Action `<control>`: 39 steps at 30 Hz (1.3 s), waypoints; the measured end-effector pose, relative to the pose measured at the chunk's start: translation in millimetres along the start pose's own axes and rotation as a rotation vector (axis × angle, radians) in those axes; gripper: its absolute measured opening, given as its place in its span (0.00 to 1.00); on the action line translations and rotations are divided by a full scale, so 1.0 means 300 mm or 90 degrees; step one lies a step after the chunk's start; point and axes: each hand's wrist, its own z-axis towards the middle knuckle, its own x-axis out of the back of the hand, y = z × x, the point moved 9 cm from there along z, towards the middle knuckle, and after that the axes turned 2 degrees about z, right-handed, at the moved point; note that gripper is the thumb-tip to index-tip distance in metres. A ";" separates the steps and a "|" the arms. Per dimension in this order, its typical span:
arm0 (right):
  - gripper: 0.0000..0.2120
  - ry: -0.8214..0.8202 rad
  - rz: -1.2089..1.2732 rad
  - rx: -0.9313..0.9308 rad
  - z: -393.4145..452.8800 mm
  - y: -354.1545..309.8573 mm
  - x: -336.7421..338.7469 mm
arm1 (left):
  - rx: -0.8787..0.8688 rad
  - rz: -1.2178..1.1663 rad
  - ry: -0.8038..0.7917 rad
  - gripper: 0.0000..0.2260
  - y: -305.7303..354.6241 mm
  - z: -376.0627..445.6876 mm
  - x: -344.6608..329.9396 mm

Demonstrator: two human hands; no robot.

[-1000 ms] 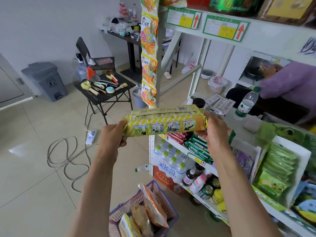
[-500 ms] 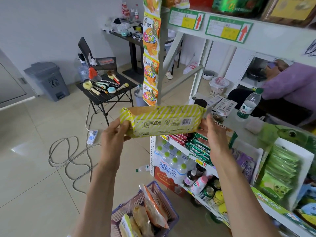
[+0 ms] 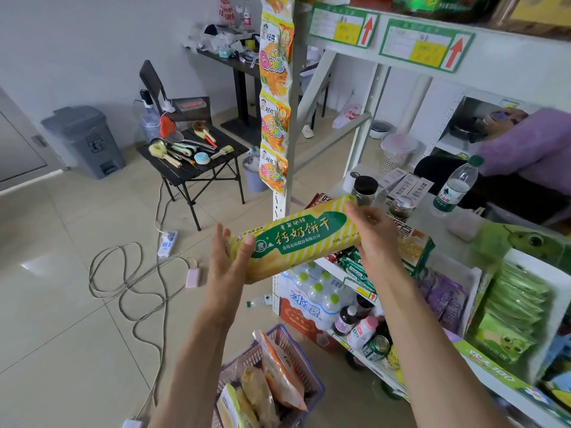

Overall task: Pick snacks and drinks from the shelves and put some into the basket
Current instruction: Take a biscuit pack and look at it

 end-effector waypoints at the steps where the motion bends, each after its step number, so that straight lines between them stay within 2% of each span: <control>1: 0.26 -0.006 0.015 0.009 0.011 0.000 -0.009 | 0.048 -0.036 -0.009 0.40 -0.028 0.004 -0.006; 2: 0.25 -0.012 0.029 0.018 0.022 0.000 -0.019 | 0.091 -0.089 -0.028 0.37 -0.052 0.006 -0.017; 5: 0.19 -0.026 0.059 0.024 0.050 0.014 -0.049 | 0.167 -0.228 -0.108 0.13 -0.069 0.000 -0.048; 6: 0.16 -0.029 0.064 0.024 0.061 0.021 -0.057 | 0.193 -0.244 -0.134 0.11 -0.080 0.005 -0.047; 7: 0.14 -0.035 0.072 0.023 0.073 0.028 -0.065 | 0.214 -0.258 -0.167 0.13 -0.096 0.012 -0.041; 9: 0.10 -0.058 0.066 0.015 0.096 0.043 -0.088 | 0.225 -0.235 -0.248 0.25 -0.113 0.029 -0.024; 12: 0.09 -0.112 0.033 0.004 0.122 0.066 -0.130 | 0.218 -0.100 -0.309 0.39 -0.139 0.058 0.002; 15: 0.11 -0.136 -0.019 0.036 0.158 0.068 -0.156 | 0.167 -0.071 -0.263 0.39 -0.116 0.097 0.009; 18: 0.09 -0.126 -0.066 0.065 0.215 0.082 -0.163 | 0.079 -0.052 -0.216 0.26 -0.080 0.125 -0.002; 20: 0.10 -0.067 -0.131 0.053 0.260 0.126 -0.142 | 0.037 -0.017 -0.156 0.19 -0.075 0.154 -0.006; 22: 0.10 0.013 -0.315 0.069 0.293 0.166 -0.109 | -0.003 0.029 -0.106 0.18 -0.070 0.190 -0.021; 23: 0.10 0.020 -0.439 0.112 0.303 0.173 -0.114 | -0.025 0.051 -0.086 0.19 -0.067 0.210 -0.034; 26: 0.15 -0.090 -0.756 0.261 0.316 0.243 -0.195 | -0.082 0.118 -0.013 0.21 -0.077 0.277 -0.091; 28: 0.16 -0.126 -0.878 0.263 0.331 0.310 -0.207 | -0.125 0.156 0.032 0.21 -0.087 0.319 -0.144; 30: 0.17 -0.112 -0.897 0.264 0.339 0.322 -0.205 | -0.142 0.167 0.064 0.23 -0.115 0.363 -0.194; 34: 0.19 -0.060 -0.823 0.288 0.326 0.290 -0.198 | -0.142 0.166 0.147 0.23 -0.161 0.426 -0.255; 39: 0.17 -0.057 -0.819 0.247 0.331 0.313 -0.191 | -0.137 0.132 0.160 0.26 -0.222 0.477 -0.331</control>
